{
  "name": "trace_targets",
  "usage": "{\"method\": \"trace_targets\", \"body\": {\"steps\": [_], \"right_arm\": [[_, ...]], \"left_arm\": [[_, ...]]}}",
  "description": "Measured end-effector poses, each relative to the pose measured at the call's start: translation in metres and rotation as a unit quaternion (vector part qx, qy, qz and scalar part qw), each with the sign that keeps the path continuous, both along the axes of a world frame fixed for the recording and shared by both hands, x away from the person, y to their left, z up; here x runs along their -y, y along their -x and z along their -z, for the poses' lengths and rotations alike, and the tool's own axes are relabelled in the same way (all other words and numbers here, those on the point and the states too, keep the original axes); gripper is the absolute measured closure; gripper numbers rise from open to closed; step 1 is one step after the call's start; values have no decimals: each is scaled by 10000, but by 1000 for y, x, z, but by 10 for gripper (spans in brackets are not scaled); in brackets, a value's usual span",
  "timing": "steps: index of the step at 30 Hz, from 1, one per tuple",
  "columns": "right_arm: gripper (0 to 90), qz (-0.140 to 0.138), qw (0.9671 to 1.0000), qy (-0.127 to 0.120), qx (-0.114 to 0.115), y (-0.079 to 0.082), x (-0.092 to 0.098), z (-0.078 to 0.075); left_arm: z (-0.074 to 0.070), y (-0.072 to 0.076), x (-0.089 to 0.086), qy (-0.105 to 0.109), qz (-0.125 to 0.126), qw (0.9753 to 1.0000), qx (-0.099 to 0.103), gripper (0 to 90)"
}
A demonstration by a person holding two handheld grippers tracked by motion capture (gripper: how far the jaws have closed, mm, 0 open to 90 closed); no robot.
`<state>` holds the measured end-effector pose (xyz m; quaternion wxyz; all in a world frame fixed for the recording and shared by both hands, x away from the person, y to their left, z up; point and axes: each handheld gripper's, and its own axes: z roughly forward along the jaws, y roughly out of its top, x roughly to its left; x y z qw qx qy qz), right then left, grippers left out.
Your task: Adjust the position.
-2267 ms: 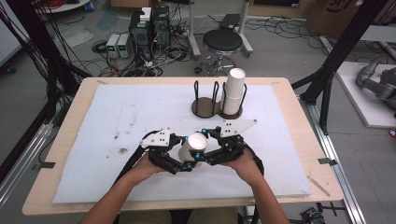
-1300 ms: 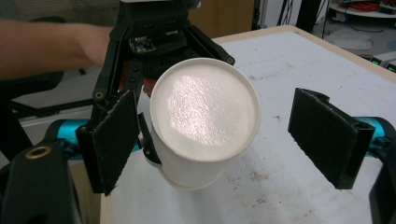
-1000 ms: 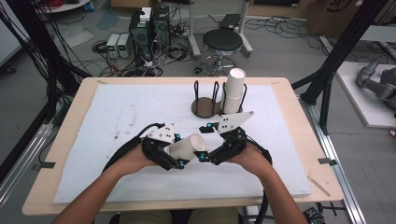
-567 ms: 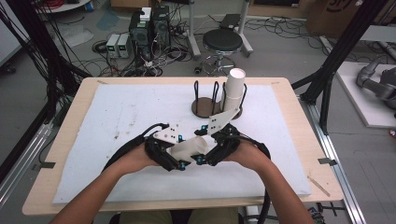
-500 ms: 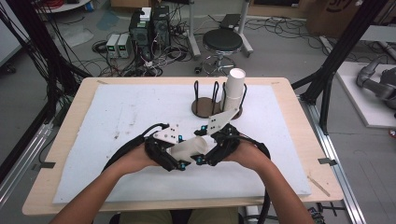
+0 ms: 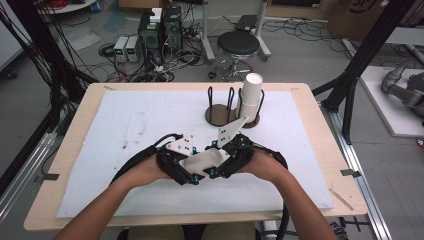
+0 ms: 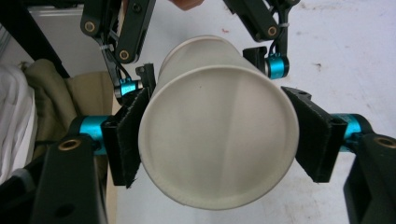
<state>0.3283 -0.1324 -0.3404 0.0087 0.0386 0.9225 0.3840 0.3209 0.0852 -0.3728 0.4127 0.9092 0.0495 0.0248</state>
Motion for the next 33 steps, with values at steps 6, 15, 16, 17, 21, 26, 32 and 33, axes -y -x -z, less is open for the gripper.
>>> {"method": "trace_targets", "body": {"steps": [6, 15, 16, 17, 21, 26, 32, 33], "right_arm": [[330, -99, 9999, 59, -7, 0, -1, 1], [344, -159, 9998, 97, 0, 1, -3, 2], [346, -141, 9998, 108, -30, 1, -2, 2], [348, -140, 9998, 102, -42, 1, -2, 2], [347, -121, 9999, 66, -92, 0, -1, 2], [346, -87, 9998, 6, -168, 0, 4, 0], [343, 76, 9997, -99, -215, 0, 14, 3], [342, 107, 9996, -153, -228, 0, 17, 4]], "left_arm": [[1, 0, 1, 1, 30, 10000, -53, 274], [3, 0, 1, -36, 71, 9999, -79, 282], [2, 0, 1, -22, 69, 9999, -103, 281], [2, -1, 1, -23, 70, 9999, -107, 280], [3, -2, -1, 96, 0, 9997, -243, 241], [8, 0, -9, 609, -139, 9976, -307, 193], [14, 2, -26, 1184, -390, 9917, -315, 180], [15, 2, -29, 1282, -438, 9903, -321, 180]]}}
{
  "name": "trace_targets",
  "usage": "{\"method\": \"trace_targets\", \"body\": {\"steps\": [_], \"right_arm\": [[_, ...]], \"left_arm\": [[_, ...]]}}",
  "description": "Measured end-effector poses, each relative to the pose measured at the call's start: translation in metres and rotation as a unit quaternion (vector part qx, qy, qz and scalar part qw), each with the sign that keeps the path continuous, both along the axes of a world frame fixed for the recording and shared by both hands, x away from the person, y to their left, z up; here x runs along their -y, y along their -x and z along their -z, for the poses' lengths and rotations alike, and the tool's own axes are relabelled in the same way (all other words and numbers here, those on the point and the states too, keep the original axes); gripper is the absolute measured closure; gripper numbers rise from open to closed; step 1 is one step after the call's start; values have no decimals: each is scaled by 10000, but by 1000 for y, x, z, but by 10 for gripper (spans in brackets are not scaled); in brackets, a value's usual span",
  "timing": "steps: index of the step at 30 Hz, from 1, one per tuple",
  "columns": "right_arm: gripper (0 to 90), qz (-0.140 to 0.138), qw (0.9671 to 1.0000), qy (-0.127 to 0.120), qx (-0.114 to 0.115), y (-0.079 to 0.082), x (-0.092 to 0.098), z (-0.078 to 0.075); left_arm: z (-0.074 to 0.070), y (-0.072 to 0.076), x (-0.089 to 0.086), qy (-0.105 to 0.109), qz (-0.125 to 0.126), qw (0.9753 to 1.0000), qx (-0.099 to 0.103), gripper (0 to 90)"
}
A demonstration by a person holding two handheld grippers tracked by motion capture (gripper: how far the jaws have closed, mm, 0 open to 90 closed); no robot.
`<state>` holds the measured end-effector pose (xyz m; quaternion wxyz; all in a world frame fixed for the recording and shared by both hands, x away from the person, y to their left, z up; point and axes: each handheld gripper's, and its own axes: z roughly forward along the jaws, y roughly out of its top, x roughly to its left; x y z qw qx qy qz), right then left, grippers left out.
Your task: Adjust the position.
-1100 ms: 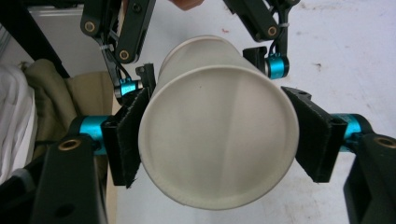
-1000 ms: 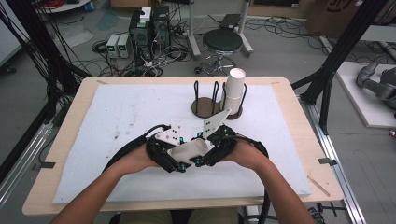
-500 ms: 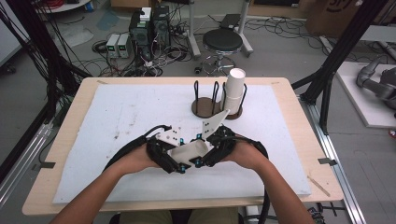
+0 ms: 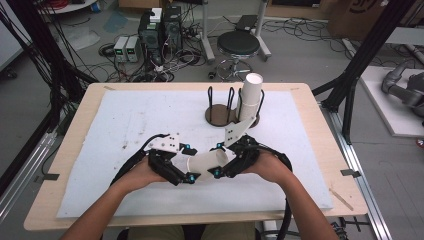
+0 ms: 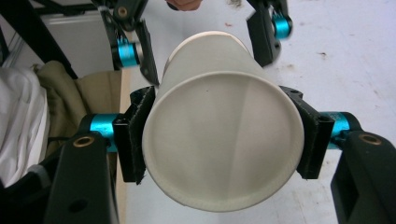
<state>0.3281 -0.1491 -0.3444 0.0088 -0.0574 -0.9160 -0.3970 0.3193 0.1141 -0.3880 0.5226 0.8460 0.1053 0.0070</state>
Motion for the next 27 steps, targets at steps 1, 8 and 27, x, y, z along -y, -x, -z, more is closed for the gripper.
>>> {"method": "trace_targets", "body": {"steps": [1, 8, 27], "right_arm": [[342, 41, 10000, -66, -7, 0, 3, 1], [338, 372, 9977, -560, 9, 0, 20, 8], [339, 681, 9769, -2024, -59, 12, 36, 38]], "left_arm": [[1, 0, -3, 66, -71, 10000, 9, 179], [6, 3, -23, 1022, -479, 9936, -40, 172], [15, 11, -22, 1774, -369, 9834, -38, 153]]}}
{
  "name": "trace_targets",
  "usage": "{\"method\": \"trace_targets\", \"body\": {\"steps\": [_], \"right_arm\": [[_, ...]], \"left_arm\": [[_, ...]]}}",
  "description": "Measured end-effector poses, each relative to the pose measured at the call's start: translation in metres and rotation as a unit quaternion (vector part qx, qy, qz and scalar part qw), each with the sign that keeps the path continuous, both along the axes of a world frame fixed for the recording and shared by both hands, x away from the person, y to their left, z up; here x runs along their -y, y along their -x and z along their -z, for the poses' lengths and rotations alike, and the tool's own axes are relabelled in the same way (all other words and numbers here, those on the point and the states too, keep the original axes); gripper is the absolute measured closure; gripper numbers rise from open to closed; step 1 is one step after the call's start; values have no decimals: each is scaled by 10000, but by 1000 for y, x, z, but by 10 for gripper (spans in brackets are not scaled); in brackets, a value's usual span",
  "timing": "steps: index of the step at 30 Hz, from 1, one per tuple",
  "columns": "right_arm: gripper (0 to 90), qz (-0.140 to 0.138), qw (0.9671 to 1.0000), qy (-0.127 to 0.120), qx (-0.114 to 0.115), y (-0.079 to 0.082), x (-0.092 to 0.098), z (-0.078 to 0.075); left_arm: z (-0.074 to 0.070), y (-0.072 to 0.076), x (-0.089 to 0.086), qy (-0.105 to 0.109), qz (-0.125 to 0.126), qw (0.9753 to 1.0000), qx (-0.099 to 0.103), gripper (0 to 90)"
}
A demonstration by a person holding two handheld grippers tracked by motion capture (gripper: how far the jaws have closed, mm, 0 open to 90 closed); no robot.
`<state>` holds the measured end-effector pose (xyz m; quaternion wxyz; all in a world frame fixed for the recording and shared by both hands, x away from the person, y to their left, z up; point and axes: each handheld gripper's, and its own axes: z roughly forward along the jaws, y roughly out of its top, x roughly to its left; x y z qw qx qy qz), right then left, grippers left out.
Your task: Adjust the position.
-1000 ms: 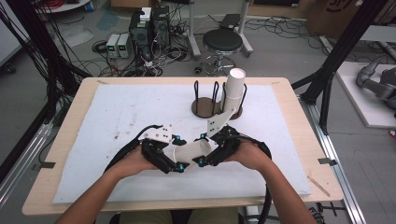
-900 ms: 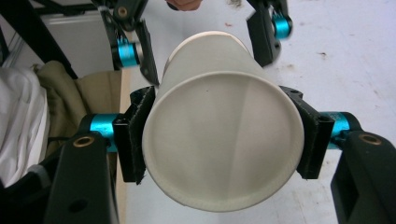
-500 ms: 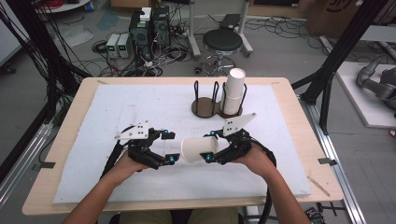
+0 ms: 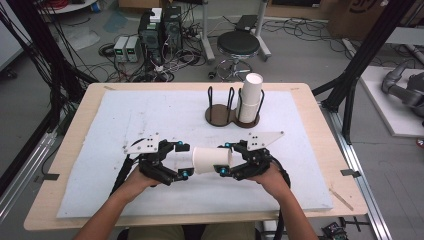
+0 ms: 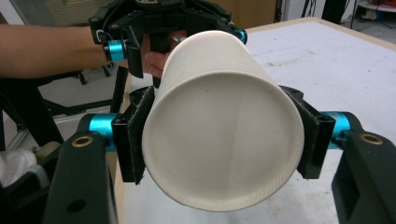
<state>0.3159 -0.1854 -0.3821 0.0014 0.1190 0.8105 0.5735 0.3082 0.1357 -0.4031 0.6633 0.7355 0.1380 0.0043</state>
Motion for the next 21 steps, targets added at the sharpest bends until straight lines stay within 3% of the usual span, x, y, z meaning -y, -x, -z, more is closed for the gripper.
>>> {"method": "trace_targets", "body": {"steps": [8, 21], "right_arm": [[340, -163, 9995, -250, -57, 0, -1, 1], [342, -462, 9978, -436, -167, 0, -4, 2]], "left_arm": [[2, -1, 3, -10, 60, 10000, -19, 153], [2, -1, 12, 111, 349, 9993, -95, 153]]}}
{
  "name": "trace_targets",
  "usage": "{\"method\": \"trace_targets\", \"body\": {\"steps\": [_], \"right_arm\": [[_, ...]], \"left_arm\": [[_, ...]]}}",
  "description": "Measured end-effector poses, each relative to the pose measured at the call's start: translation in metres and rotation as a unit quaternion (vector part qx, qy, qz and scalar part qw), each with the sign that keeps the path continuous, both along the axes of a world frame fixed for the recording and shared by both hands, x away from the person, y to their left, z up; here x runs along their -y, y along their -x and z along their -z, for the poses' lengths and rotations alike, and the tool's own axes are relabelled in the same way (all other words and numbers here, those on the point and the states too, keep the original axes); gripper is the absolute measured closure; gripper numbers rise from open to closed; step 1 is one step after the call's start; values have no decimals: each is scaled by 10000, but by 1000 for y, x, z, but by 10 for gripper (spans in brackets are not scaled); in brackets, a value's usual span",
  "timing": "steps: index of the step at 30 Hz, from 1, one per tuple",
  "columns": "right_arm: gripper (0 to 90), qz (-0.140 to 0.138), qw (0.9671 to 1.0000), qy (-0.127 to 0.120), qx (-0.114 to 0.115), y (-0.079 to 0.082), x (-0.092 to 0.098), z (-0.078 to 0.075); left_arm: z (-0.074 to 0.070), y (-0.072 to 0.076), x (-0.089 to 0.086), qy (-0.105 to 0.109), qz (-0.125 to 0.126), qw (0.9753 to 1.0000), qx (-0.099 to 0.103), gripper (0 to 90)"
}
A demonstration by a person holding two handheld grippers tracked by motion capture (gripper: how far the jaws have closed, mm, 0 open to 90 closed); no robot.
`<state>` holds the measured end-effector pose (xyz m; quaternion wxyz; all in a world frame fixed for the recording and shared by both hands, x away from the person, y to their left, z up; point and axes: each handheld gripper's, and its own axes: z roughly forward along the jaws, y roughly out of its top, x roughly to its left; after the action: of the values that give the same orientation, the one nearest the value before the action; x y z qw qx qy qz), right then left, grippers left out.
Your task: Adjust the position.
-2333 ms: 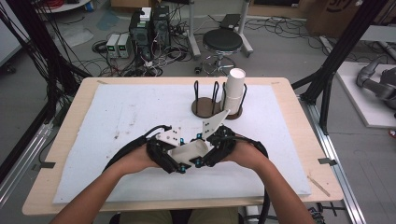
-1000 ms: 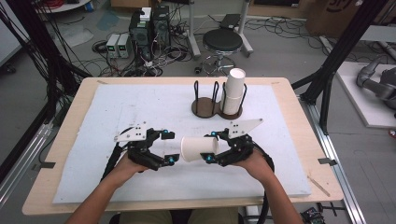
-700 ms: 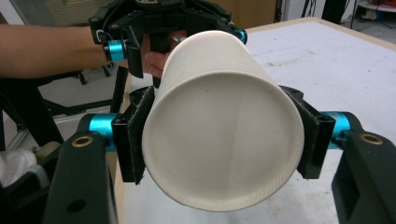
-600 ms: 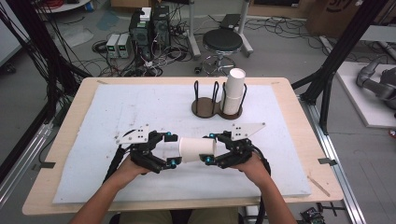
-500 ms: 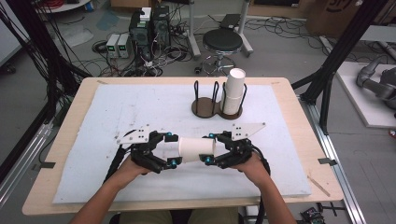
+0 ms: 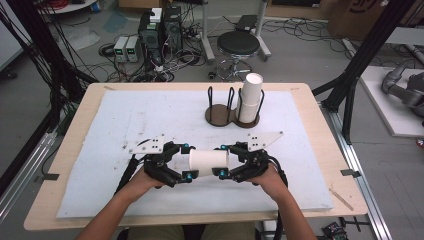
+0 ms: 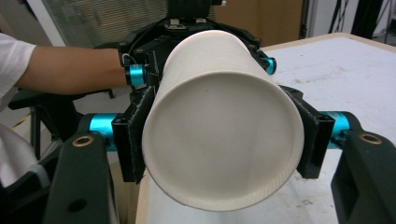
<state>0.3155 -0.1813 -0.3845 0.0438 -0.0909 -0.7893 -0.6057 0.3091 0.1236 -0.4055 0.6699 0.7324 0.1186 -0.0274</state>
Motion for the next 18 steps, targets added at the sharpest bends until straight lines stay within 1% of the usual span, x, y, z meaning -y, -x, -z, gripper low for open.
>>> {"method": "trace_targets", "body": {"steps": [3, 6, 10, 14, 16, 18], "right_arm": [[342, -62, 10000, -8, -1, 0, -1, 1], [341, -110, 9999, 23, -14, 1, -2, 1], [345, -152, 9999, 39, 1, 0, -2, 1], [351, -147, 9997, 202, 63, 1, -2, 3], [352, -151, 9996, 237, 28, 1, -2, 3], [352, -161, 9996, 238, 38, 1, -2, 3]], "left_arm": [[0, 1, 2, 14, 60, 10000, 7, 153], [-1, 1, 3, 6, 141, 9999, 67, 162], [-1, 1, 3, -84, 173, 9996, 221, 222], [-2, 2, 3, -171, 165, 9992, 310, 248], [-2, 2, 2, -178, 172, 9992, 327, 256], [-4, 2, 2, -205, 182, 9989, 369, 263]]}}
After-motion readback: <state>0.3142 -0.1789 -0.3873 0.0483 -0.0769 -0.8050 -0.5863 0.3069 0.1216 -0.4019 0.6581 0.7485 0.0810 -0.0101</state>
